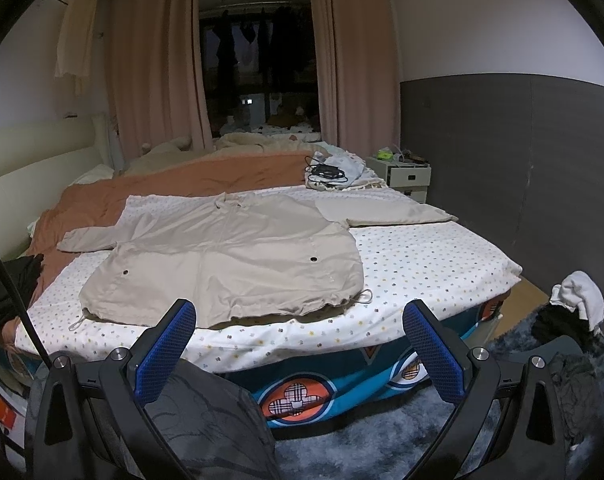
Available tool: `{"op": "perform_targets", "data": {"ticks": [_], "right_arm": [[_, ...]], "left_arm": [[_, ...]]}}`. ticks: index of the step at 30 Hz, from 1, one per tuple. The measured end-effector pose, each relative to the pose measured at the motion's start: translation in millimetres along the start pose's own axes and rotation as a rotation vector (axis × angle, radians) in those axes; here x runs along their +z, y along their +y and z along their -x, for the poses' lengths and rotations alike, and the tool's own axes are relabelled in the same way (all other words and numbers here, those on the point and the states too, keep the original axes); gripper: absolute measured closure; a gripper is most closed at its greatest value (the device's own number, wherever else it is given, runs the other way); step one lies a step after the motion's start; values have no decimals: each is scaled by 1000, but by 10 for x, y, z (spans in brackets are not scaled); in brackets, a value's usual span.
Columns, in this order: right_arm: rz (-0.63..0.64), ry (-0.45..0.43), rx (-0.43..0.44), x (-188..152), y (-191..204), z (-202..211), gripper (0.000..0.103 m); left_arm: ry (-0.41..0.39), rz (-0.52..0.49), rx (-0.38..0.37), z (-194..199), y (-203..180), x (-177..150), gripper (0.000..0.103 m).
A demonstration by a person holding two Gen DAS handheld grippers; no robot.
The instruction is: Fold large clothes
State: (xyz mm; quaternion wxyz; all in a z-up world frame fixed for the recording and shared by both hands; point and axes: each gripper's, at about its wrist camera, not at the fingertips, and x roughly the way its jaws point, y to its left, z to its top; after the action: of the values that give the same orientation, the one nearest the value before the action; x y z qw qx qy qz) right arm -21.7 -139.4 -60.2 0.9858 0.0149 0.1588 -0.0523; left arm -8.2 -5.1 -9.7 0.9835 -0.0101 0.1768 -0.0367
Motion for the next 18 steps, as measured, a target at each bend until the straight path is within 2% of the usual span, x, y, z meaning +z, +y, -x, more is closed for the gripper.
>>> {"op": "perform_targets", "data": {"ticks": [14, 18], "right_arm": [[-9, 8, 8, 162, 57, -374, 0], [-29, 6, 39, 264, 58, -560, 0]], "left_arm": [[24, 8, 17, -371, 127, 136, 0], [21, 9, 29, -558, 200, 222, 0]]}}
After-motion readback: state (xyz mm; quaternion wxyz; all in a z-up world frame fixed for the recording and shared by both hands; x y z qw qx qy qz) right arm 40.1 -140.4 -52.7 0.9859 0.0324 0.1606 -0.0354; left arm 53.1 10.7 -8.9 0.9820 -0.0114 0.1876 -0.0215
